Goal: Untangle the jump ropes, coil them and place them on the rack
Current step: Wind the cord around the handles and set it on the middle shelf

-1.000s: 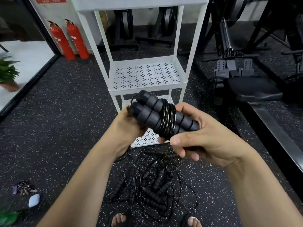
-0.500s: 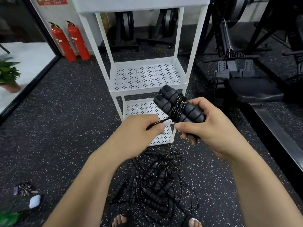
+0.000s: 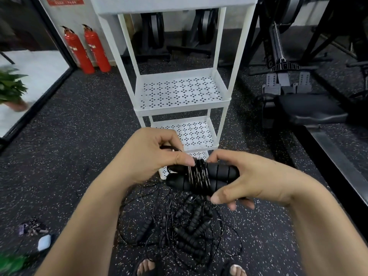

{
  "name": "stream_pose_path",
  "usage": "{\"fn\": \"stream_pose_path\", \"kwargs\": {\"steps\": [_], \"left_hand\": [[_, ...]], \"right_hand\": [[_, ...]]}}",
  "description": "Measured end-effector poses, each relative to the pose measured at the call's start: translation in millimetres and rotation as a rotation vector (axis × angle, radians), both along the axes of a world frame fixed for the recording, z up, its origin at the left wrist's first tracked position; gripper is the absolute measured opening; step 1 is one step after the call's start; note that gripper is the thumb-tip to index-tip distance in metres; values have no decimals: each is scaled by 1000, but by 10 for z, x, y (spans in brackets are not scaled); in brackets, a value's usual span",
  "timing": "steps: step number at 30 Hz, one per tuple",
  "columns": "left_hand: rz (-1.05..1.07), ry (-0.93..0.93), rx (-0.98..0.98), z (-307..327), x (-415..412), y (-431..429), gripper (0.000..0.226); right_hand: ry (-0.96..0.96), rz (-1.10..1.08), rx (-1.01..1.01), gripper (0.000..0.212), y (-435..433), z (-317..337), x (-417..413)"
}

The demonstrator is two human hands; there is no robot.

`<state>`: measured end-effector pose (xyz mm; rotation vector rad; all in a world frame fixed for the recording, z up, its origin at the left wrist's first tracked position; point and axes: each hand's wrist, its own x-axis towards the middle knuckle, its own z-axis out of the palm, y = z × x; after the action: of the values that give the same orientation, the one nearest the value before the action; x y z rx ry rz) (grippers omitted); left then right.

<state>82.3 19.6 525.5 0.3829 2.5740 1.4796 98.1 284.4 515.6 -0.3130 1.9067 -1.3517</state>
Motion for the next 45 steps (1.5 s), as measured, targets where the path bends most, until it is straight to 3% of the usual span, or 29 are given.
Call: {"fn": "stream_pose_path", "kwargs": {"steps": [3, 7, 9, 11, 15, 18, 23, 25, 29, 35, 40, 45], "left_hand": [[-34, -22, 136, -45, -20, -34, 33], [-16, -185, 458, -112, -41, 2, 21], [56, -212, 500, -161, -79, 56, 32], [143, -231, 491, -217, -97, 119, 51], [171, -270, 411, -339, -71, 285, 47], [135, -260, 317, -437, -54, 428, 45], [35, -174, -70, -495, 27, 620, 24], [-26, -112, -223, -449, 84, 667, 27], [-110, -80, -323, -343, 160, 651, 33], [-85, -5, -251, -122, 138, 480, 24], [-15, 47, -144, -43, 87, 282, 21], [41, 67, -17, -60, 5, 84, 16]], "right_hand": [[-63, 88, -105, 44, 17, 52, 44], [-66, 94, -330, 43, 21, 86, 63], [-35, 51, -441, 42, 0, 84, 55], [-31, -30, -550, 41, -29, 65, 47], [-12, -241, -680, 57, -80, 37, 8], [-22, -330, -716, 57, -76, 46, -11], [31, -478, -616, 42, -45, -3, -31], [136, -555, -498, 38, -44, -89, -94], [337, -654, -245, 43, -10, -283, -174], [403, -539, -69, 39, 63, -430, -220], [346, -348, 40, 37, -3, -438, -191], [141, -96, -70, 35, -58, -290, -79]]}}
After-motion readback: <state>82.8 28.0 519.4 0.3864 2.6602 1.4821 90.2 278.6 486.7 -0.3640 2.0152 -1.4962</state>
